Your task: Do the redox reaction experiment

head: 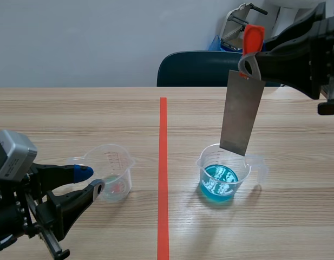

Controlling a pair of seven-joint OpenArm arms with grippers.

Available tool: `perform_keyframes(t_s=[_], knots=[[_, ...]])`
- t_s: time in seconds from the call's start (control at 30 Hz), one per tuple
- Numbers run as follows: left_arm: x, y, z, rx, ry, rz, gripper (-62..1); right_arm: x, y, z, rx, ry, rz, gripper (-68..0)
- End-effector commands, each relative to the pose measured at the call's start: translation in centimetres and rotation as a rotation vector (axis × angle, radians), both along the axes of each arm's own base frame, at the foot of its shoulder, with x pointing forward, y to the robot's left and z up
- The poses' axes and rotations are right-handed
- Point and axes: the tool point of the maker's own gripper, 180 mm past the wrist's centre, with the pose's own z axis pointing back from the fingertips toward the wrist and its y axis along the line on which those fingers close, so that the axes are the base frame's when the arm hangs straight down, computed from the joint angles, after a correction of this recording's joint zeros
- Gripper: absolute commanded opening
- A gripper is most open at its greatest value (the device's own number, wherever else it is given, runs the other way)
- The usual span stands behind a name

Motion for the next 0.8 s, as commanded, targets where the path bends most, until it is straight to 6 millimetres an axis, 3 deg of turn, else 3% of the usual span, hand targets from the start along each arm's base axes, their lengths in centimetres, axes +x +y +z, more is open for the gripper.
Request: perform_keyframes(t_s=[0.0, 0.17, 0.37, 0.5, 0.77], knots=[[0.4, -0.3, 0.9, -0.024, -0.028, 0.004, -37.7, -0.1, 0.3, 1.1, 0.007, -0.031, 0.021, -66.9], [0.5, -0.3, 1.0, -0.026, -0.032, 0.006, -31.9, -0.1, 0.3, 1.2, 0.012, -0.037, 0.022, -66.9], [0.5, -0.3, 1.1, -0.028, -0.035, 0.006, -12.3, 0.2, 0.3, 1.1, 0.034, -0.045, 0.011, -66.9], [0.5, -0.3, 1.1, -0.028, -0.035, 0.006, -5.0, 0.7, 0.0, -0.1, 0.047, -0.027, -0.004, -66.9], [0.5, -0.3, 1.0, -0.028, -0.034, 0.006, -3.4, 1.3, 0.0, -1.6, 0.081, -0.032, -0.010, -66.9]])
